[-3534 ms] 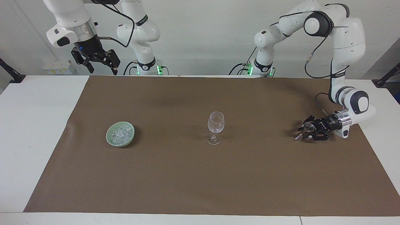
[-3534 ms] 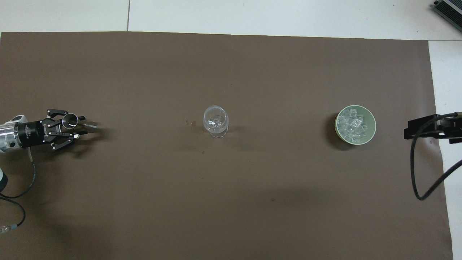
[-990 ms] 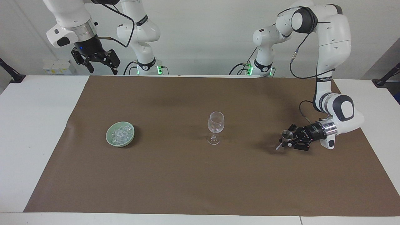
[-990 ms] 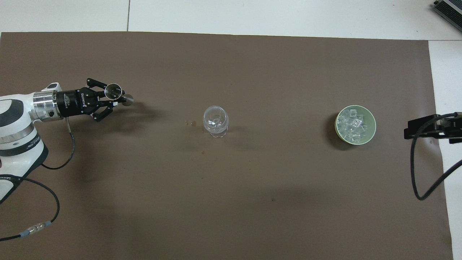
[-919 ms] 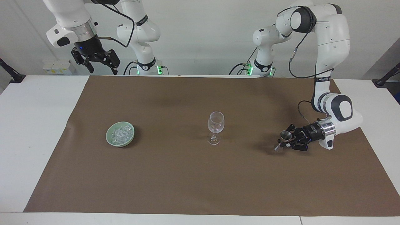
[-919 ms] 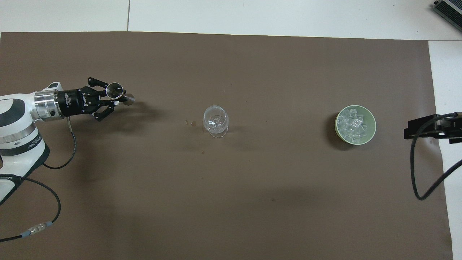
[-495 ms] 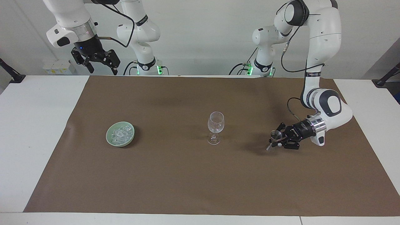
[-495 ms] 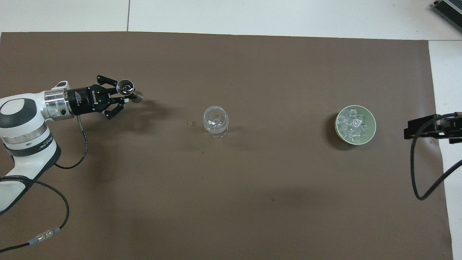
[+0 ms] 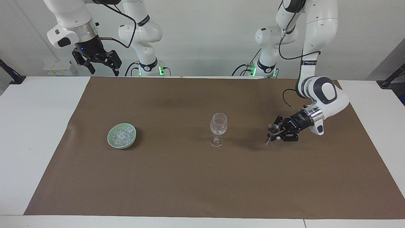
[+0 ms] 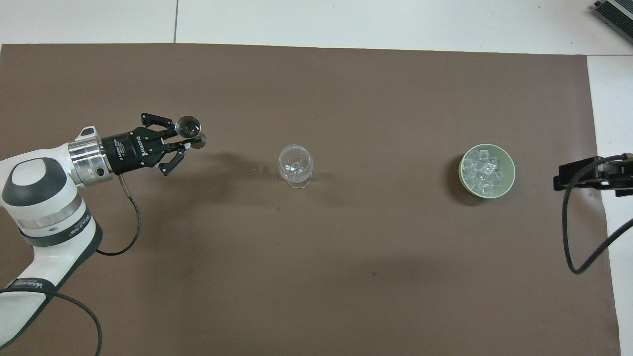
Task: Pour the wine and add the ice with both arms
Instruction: 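Carry the shaker with the left gripper to the wine glass, then tilt the shaker over the wine glass with the left gripper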
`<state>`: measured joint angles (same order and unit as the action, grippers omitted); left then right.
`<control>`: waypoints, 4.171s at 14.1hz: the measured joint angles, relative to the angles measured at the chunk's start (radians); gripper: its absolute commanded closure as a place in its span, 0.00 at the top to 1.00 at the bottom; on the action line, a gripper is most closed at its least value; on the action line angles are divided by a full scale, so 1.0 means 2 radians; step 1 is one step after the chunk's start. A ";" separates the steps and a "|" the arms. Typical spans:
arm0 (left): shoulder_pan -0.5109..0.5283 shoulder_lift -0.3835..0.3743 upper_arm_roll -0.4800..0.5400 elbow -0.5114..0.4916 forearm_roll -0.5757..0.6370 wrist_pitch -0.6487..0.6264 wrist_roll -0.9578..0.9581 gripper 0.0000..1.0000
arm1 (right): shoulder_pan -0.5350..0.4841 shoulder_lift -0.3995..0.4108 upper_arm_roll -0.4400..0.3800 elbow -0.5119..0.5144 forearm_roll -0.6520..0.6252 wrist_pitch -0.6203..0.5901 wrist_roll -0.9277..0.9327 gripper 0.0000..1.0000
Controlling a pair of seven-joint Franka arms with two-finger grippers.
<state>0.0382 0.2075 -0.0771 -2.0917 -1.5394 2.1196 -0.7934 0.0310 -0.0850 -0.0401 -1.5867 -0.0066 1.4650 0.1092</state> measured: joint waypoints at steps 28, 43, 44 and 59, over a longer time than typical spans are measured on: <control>-0.188 -0.087 -0.001 -0.056 -0.127 0.272 -0.020 0.00 | 0.000 0.000 0.000 0.000 0.000 0.000 0.000 1.00; -0.230 -0.089 -0.001 -0.043 -0.127 0.350 0.075 0.00 | 0.000 0.000 0.000 0.000 0.000 0.000 0.000 1.00; -0.234 -0.089 -0.001 -0.041 -0.127 0.358 0.078 0.00 | 0.000 0.000 0.000 0.000 0.000 0.000 0.000 1.00; -0.261 -0.081 -0.005 -0.024 -0.125 0.419 0.123 0.00 | 0.000 0.000 0.000 0.000 0.000 0.000 0.000 1.00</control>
<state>-0.4848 0.0454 -0.0863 -2.1402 -1.7903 2.9571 -0.5479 0.0310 -0.0850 -0.0401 -1.5867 -0.0066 1.4650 0.1092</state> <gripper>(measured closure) 0.789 0.000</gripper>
